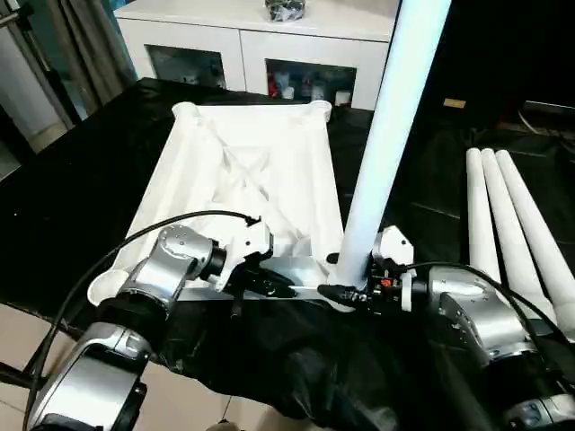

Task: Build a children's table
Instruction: Rotate leg to tighten

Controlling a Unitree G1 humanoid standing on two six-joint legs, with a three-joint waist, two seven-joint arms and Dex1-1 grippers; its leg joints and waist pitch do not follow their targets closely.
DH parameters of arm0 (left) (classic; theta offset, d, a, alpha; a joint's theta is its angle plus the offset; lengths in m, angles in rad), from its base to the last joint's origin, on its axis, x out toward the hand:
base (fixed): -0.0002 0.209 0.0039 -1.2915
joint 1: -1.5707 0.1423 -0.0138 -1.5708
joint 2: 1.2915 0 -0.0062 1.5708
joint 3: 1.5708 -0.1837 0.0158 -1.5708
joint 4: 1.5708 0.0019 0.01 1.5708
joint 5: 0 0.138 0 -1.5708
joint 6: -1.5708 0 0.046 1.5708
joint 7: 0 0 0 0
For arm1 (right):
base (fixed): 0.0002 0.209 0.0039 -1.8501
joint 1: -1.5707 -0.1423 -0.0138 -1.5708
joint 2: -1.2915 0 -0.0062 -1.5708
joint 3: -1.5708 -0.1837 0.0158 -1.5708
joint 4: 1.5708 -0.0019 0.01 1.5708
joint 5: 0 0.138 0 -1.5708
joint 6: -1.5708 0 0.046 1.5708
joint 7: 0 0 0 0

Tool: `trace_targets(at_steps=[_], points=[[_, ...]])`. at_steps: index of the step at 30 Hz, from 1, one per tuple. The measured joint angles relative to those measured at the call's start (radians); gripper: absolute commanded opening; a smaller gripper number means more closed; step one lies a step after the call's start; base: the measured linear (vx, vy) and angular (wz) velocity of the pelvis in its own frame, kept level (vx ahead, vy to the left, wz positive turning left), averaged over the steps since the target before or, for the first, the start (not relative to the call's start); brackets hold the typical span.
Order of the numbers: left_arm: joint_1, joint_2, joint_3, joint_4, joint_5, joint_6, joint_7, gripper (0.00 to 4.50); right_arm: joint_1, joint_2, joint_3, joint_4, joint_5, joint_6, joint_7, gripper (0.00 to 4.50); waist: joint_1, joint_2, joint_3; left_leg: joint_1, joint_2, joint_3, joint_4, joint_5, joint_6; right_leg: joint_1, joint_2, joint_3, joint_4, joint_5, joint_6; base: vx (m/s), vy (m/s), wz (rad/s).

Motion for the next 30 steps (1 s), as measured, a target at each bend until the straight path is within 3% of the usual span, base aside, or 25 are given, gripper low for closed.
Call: trace_targets(at_steps=[3, 7, 14, 15, 16, 17, 25, 30], points=[[-0.006, -0.023, 0.019, 0.011, 0.010, 0.033, 0.102, 0.00, -0.005, 0.074, -0.049, 0.038, -0.014, 0.005, -0.159, 2.77, -0.006, 0.000, 0.000, 0.002, 0.000, 0.000, 0.001, 0.000, 0.000, 0.002, 0.000, 0.001, 0.001, 0.000, 0.000, 0.000, 0.000, 0.00], [-0.060, -0.117, 0.028, 0.060, 0.039, 0.084, 0.297, 0.00, -0.067, 0.161, -0.128, 0.142, -0.060, -0.024, -0.469, 2.76, -0.025, -0.002, 0.001, 0.002, -0.001, 0.000, 0.004, 0.001, -0.001, 0.001, 0.000, 0.001, 0.000, 0.000, 0.000, 0.000, 0.000, 0.00], [-0.104, -0.221, 0.045, 0.110, 0.067, 0.120, 0.514, 0.00, -0.151, 0.264, -0.177, 0.258, -0.128, -0.057, -0.843, 2.75, -0.031, 0.005, -0.003, 0.002, -0.001, 0.000, -0.001, 0.000, -0.001, 0.002, 0.000, 0.001, 0.000, 0.000, 0.000, 0.000, 0.000, 0.00], [-0.104, -0.223, 0.045, 0.110, 0.068, 0.120, 0.521, 0.00, -0.156, 0.269, -0.178, 0.270, -0.136, -0.069, -0.857, 2.75, -0.031, 0.006, -0.003, 0.002, -0.001, 0.000, -0.001, 0.000, -0.001, 0.002, 0.000, 0.001, -0.001, 0.000, 0.000, 0.000, 0.000, 0.00], [-0.104, -0.224, 0.045, 0.110, 0.068, 0.119, 0.526, 0.00, -0.160, 0.274, -0.183, 0.283, -0.139, -0.085, -0.865, 3.31, -0.031, 0.006, -0.003, 0.002, -0.001, 0.000, -0.001, 0.000, -0.001, 0.002, 0.000, 0.001, -0.001, 0.000, 0.000, 0.000, 0.000, 0.00], [-0.104, -0.224, 0.045, 0.110, 0.068, 0.119, 0.527, 0.00, -0.162, 0.277, -0.185, 0.289, -0.140, -0.094, -0.866, 3.45, -0.031, 0.006, -0.003, 0.002, -0.001, 0.000, -0.001, 0.000, -0.001, 0.002, 0.000, 0.001, -0.001, 0.000, 0.000, 0.000, 0.000, 0.00], [-0.098, -0.206, 0.045, 0.104, 0.067, 0.098, 0.492, 0.00, -0.161, 0.251, -0.170, 0.304, -0.136, -0.134, -0.762, 3.96, -0.034, 0.007, -0.002, 0.001, -0.001, 0.000, -0.001, 0.000, -0.001, 0.001, 0.000, 0.001, -0.001, 0.000, 0.000, 0.000, 0.000, 0.00], [-0.059, -0.136, 0.038, 0.056, 0.044, 0.071, 0.329, 0.00, -0.122, 0.148, -0.108, 0.262, -0.102, -0.159, -0.483, 3.96, -0.033, 0.007, -0.002, 0.001, 0.000, 0.000, -0.002, 0.000, 0.000, 0.000, 0.000, -0.001, -0.001, -0.001, 0.000, 0.000, 0.000, 0.00]])
